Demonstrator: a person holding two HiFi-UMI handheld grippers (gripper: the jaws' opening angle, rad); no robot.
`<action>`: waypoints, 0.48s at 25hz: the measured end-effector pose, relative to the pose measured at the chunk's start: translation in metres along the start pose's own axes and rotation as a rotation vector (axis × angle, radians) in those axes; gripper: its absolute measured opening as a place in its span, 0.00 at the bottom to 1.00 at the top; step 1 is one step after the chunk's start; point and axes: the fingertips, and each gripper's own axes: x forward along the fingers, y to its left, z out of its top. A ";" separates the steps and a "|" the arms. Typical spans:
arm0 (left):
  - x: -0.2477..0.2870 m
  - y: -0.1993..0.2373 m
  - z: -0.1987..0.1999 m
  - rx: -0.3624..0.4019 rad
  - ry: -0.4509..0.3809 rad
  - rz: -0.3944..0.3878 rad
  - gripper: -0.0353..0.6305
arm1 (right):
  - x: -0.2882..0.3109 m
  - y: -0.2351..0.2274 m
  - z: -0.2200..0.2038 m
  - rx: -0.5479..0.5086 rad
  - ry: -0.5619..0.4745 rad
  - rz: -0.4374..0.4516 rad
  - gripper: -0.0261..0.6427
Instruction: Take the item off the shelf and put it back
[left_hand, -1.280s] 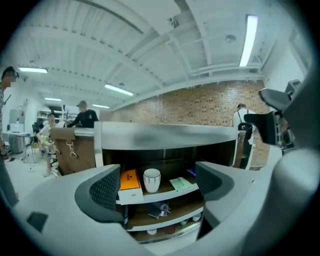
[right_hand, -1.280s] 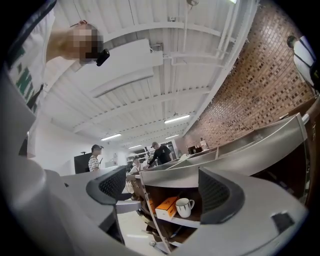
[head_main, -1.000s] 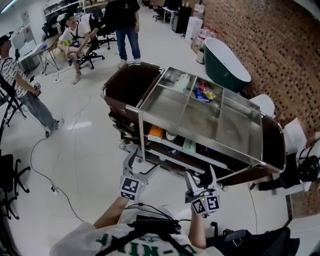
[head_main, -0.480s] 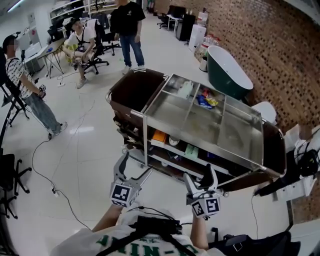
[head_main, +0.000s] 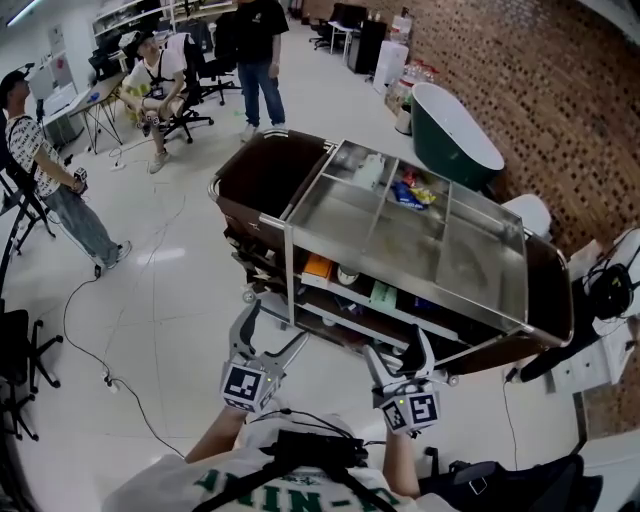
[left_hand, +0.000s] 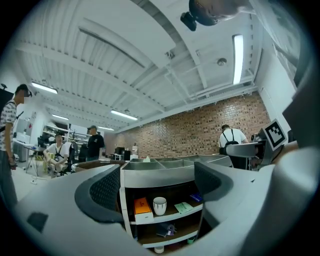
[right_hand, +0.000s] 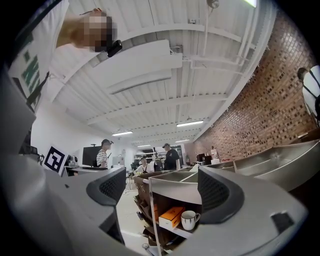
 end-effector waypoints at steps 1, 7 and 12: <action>0.001 0.001 -0.002 0.003 0.005 -0.003 0.73 | 0.000 0.000 0.001 -0.003 -0.001 0.000 0.72; 0.004 0.004 -0.016 0.001 0.033 -0.012 0.73 | -0.002 -0.002 -0.008 -0.011 0.028 -0.010 0.72; 0.006 0.010 -0.025 0.000 0.058 0.020 0.73 | -0.003 -0.002 -0.012 0.000 0.036 -0.015 0.72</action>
